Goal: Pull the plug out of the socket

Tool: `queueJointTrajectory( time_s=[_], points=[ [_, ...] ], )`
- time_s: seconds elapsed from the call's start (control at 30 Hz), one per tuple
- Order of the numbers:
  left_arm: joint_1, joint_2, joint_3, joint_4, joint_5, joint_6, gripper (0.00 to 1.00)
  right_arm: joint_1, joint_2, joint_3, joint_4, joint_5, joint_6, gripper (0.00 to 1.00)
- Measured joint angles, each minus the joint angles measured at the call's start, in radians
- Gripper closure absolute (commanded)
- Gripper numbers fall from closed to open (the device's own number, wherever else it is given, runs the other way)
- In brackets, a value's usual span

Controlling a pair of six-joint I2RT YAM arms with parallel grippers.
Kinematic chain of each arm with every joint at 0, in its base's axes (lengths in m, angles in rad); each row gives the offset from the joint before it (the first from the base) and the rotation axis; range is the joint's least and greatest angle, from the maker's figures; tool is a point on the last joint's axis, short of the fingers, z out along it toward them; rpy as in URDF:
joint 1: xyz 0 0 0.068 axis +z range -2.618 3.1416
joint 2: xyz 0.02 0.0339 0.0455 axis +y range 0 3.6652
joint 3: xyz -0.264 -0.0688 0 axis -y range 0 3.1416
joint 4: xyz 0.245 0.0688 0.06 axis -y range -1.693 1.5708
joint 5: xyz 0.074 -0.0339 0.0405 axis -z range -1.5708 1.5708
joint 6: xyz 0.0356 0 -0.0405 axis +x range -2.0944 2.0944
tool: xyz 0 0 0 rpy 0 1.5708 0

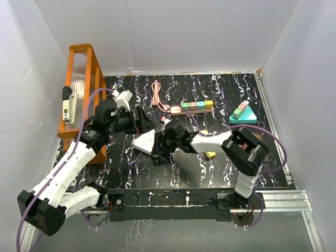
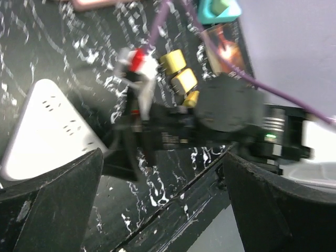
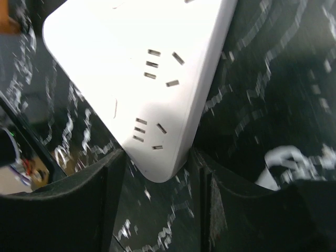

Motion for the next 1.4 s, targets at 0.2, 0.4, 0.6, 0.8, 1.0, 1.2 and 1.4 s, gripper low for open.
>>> queueJointTrajectory(
  time_s=[0.2, 0.4, 0.6, 0.8, 1.0, 1.2, 1.4],
  points=[
    [-0.001, -0.106, 0.11, 0.008, 0.014, 0.049, 0.02, 0.0, 0.225, 0.215, 0.133, -0.012, 0.072, 0.51],
    [-0.001, -0.211, 0.168, 0.016, 0.005, 0.078, 0.02, 0.0, 0.534, 0.647, 0.147, -0.005, 0.085, 0.37],
    [-0.001, -0.25, 0.166, -0.008, -0.007, 0.081, 0.02, -0.004, 0.612, 0.83, 0.074, -0.015, 0.048, 0.16],
    [-0.001, -0.261, 0.146, -0.004, -0.017, 0.081, 0.02, -0.039, 0.439, 0.651, 0.013, -0.014, 0.005, 0.06],
    [-0.001, -0.248, 0.107, 0.029, -0.011, 0.08, 0.02, -0.13, 0.197, 0.517, -0.092, 0.084, -0.047, 0.03],
    [-0.001, -0.217, 0.109, 0.017, -0.005, 0.091, 0.02, -0.229, 0.232, 0.664, -0.16, 0.147, -0.089, 0.03],
    [-0.001, -0.247, 0.129, -0.043, -0.023, 0.111, 0.01, -0.28, 0.459, 0.887, -0.205, 0.215, -0.124, 0.06]
  ],
)
